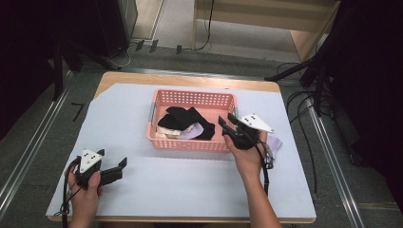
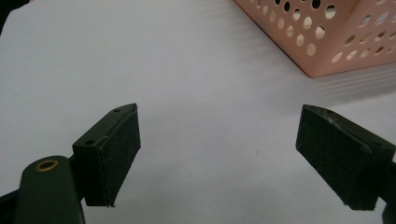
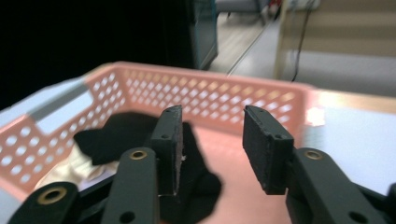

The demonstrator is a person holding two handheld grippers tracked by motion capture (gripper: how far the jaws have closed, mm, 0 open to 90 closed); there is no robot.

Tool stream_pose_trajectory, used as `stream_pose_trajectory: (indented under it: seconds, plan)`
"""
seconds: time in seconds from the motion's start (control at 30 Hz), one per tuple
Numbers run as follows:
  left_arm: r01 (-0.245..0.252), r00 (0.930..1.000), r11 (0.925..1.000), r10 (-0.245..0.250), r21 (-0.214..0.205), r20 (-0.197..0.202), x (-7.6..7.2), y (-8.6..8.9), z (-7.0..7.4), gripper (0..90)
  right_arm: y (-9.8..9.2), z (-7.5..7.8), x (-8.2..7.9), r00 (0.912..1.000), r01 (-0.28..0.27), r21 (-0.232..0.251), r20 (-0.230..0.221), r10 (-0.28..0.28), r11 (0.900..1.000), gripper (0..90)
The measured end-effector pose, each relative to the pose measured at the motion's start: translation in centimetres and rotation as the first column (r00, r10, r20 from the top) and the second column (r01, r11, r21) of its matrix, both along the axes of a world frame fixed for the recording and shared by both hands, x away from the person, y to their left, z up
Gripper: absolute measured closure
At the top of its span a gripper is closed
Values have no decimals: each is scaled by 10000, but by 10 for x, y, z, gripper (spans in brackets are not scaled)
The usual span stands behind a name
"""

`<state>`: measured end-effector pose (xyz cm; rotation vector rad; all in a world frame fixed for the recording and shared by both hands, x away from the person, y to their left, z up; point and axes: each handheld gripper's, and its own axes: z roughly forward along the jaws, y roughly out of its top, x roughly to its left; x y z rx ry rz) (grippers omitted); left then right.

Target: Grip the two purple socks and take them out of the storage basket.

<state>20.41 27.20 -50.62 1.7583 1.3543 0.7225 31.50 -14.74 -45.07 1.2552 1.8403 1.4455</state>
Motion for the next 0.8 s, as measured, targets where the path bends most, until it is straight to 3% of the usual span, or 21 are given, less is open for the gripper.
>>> stream_pose_trajectory:
  seconds: [0.07, 0.2, 0.37, 0.5, 0.6, 0.63, 0.67, 0.7, 0.8]
  plan:
    - [11, 10000, 10000, -11, -6, -1, 0, 0, 0, 147, 15, -4, 7, 9974, -278, -260, -673, 260, 9993, 652]
    - [10, 10000, 10000, -10, -10, -2, 0, 0, 0, 147, 30, -11, 17, 9879, -380, -180, -1513, 348, 9991, 698]
    - [30, 10000, 10000, -30, -4, 2, 0, 0, 0, 147, 49, -14, 27, 9783, -503, -459, -2032, 400, 9977, 707]
    - [30, 10000, 10000, -30, -18, 2, 0, 0, 0, 147, 63, -16, 34, 9610, -603, -812, -2742, 359, 9949, 736]
    - [22, 10000, 10000, -22, -13, 12, 0, 0, 0, 147, 68, -18, 41, 9405, -546, -724, -3387, 270, 9959, 748]
    - [22, 10000, 10000, -22, -13, 12, 0, 0, 0, 147, 68, -18, 41, 9405, -546, -724, -3387, 270, 9959, 748]
    - [33, 10000, 10000, -33, -16, 16, 0, 1, 0, 147, 72, -20, 45, 9264, -426, -757, -3763, 111, 9962, 751]
    - [23, 10000, 10000, -23, -19, 11, 0, 1, 0, 146, 74, -20, 46, 9188, -393, -764, -3947, 59, 9963, 751]
    - [29, 10000, 10000, -29, -35, 13, 0, 1, 0, 147, 79, -23, 51, 9046, -541, -991, -4263, 68, 9936, 742]
